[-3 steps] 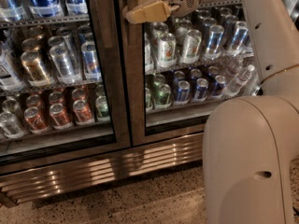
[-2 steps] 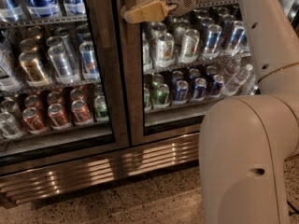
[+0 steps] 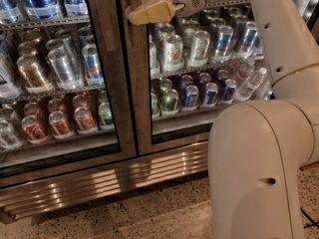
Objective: Open right fridge door
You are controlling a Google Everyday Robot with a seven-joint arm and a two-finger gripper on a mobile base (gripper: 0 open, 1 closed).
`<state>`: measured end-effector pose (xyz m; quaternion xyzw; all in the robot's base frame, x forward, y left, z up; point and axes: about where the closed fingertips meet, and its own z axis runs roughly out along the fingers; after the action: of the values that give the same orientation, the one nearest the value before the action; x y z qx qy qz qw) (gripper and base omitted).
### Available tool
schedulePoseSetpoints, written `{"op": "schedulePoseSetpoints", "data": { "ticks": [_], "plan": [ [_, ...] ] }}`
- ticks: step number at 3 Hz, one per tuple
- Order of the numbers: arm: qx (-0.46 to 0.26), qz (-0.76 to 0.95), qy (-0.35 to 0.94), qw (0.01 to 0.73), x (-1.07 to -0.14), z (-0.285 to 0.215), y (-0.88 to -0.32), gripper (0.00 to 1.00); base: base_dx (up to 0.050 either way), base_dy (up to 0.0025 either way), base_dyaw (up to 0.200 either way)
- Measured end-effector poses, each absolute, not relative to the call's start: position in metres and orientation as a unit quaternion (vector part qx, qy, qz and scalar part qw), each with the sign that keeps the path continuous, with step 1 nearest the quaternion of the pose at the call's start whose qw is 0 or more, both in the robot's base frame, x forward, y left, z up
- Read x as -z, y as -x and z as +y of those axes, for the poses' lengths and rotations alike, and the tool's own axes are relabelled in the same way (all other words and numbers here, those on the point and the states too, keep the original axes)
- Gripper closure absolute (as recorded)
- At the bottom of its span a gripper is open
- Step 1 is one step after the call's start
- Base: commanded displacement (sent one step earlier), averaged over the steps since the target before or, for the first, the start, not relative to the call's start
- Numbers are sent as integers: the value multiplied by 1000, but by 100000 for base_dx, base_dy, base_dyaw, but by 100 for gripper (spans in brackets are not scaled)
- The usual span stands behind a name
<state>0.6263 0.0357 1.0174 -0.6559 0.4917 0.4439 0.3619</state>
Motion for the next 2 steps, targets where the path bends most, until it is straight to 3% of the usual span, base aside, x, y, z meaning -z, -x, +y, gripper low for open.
{"op": "schedulePoseSetpoints", "data": {
  "ticks": [2],
  "plan": [
    [-434,500,650,373,-1026,31,-627,100,0,0,0]
  ]
}}
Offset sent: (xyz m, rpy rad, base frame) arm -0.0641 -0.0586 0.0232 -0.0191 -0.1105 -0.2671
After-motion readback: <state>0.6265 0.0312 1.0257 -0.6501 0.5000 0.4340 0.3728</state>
